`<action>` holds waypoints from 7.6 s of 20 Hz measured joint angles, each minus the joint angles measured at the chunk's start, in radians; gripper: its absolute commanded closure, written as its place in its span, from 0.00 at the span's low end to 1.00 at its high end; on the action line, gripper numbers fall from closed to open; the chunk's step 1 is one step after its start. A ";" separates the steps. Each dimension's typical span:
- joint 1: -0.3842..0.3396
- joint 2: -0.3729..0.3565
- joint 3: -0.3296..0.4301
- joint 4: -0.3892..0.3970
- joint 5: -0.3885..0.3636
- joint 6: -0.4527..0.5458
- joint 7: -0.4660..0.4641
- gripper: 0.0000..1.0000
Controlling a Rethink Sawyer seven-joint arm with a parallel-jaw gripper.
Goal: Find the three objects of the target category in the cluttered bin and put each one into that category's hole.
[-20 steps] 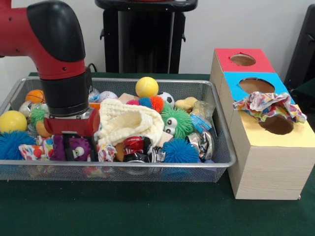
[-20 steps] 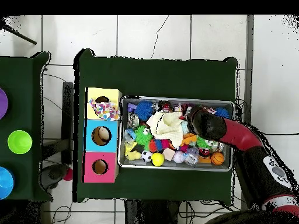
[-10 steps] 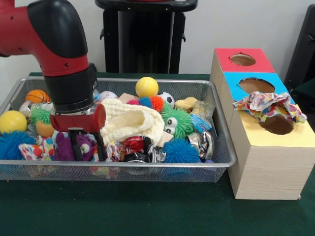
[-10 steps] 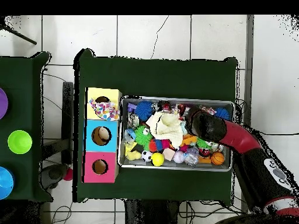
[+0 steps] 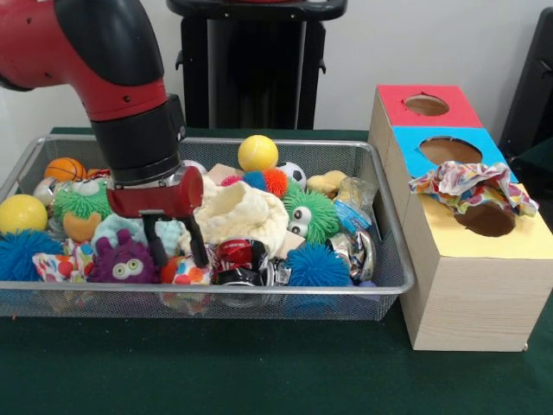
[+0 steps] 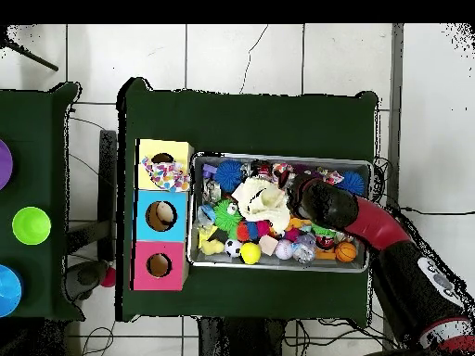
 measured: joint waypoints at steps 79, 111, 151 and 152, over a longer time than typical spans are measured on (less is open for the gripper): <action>0.076 -0.078 -0.024 -0.047 -0.492 -0.175 -0.001 0.00; 0.051 -0.009 -0.013 0.011 -0.223 -0.199 0.000 0.00; 0.051 -0.004 0.028 0.142 -0.154 -0.382 0.000 0.00; 0.051 -0.005 0.030 0.144 -0.154 -0.383 0.000 0.00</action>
